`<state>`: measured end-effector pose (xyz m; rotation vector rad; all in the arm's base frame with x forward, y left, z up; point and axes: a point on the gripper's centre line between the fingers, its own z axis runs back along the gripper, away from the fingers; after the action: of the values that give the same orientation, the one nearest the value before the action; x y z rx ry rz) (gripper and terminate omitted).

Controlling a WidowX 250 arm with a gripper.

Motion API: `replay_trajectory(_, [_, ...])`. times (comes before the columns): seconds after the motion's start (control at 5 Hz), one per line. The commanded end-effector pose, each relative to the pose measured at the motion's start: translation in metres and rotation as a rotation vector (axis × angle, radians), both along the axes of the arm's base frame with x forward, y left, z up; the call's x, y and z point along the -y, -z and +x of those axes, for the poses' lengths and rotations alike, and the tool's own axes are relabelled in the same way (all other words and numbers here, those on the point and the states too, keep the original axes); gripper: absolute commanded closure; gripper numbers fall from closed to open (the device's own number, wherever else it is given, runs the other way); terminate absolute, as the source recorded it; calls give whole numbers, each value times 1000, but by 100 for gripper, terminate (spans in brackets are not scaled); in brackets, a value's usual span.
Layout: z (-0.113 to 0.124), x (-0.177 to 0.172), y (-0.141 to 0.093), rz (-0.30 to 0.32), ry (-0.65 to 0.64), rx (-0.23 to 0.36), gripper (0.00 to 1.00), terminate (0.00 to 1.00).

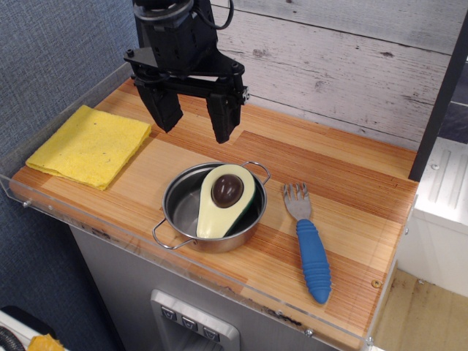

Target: Place the blue fork on top of the yellow towel

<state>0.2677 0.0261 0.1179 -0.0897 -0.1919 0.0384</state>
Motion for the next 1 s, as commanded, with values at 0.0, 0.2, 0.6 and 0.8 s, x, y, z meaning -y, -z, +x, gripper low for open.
replay_trajectory(0.0, [0, 0, 0, 0, 0, 0, 0, 0])
replay_trajectory(0.2, [-8, 49, 7, 25, 41, 11, 0, 0])
replay_trajectory(0.6, [-24, 130, 29, 21, 50, 17, 0, 0])
replay_trajectory(0.8, [-27, 139, 45, 25, 47, 11, 0, 0])
